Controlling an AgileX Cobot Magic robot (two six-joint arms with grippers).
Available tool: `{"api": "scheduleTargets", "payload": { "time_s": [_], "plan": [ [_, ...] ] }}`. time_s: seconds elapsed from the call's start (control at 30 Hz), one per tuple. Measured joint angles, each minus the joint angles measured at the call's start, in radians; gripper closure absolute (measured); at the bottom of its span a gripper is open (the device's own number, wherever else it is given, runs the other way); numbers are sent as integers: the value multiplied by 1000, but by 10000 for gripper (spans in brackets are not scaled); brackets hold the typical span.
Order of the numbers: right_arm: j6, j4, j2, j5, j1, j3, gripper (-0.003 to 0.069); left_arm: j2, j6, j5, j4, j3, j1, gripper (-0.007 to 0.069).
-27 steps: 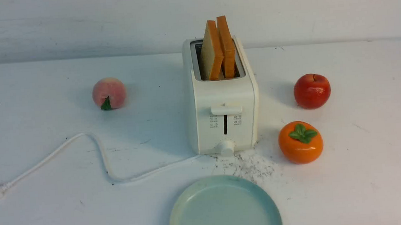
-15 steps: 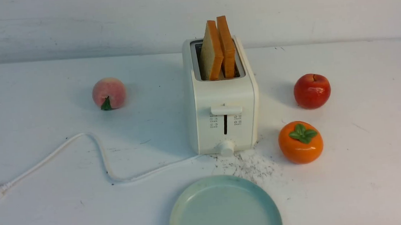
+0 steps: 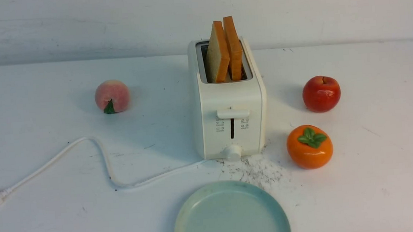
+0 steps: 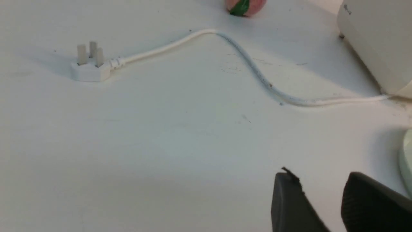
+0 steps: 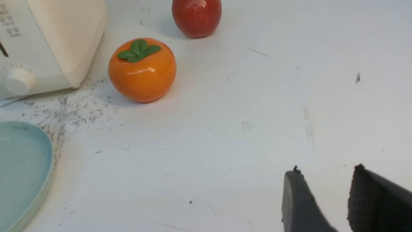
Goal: Take toasted bread from bread machine on white table place on plate.
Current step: 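Reach for a toast slice standing in the toaster with the left gripper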
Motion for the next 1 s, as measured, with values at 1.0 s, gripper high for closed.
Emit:
{"api": "scheduleTargets", "payload": {
  "time_s": [1.0],
  "plan": [
    [0,362,0,-528,0,10,419,28,-131,-394,-236,-336,0,638]
  ]
}}
